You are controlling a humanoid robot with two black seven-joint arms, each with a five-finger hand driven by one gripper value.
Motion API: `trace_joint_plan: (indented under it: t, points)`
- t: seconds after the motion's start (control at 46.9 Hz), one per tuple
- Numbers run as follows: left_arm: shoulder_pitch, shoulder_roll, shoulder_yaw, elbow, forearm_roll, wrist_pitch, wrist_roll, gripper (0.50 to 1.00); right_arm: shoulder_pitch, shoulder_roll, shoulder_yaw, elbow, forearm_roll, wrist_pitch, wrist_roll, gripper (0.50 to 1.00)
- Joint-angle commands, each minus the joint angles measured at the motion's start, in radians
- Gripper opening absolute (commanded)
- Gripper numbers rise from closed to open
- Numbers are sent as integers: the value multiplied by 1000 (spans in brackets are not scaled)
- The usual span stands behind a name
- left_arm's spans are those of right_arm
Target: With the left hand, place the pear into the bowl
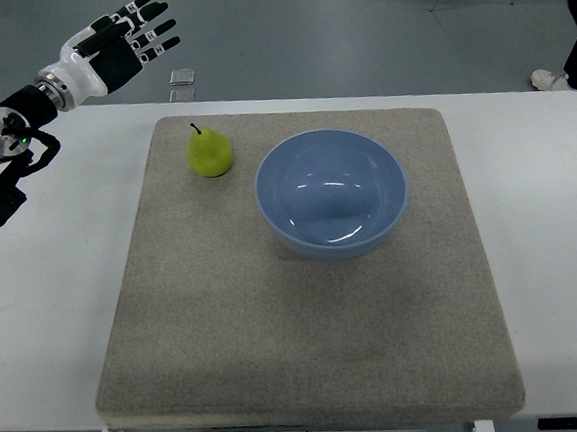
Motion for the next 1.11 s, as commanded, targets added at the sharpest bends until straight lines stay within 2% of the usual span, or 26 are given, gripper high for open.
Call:
trace_joint_plan:
  t: [0.0,0.747,0.832,1.088]
  points:
    - [0,-11,1,0,-1,0,0,994,0,0,0,0,0,0,0,924]
    - [-14,-29,8,15,1,0,-3,994,0,0,0,0,0,0,0,924]
    - [-14,-40,8,46,6,0,-3,994,0,0,0,0,0,0,0,924]
    - [-21,-38,10,51,117,0,-12,994,0,0,0,0,0,0,0,924]
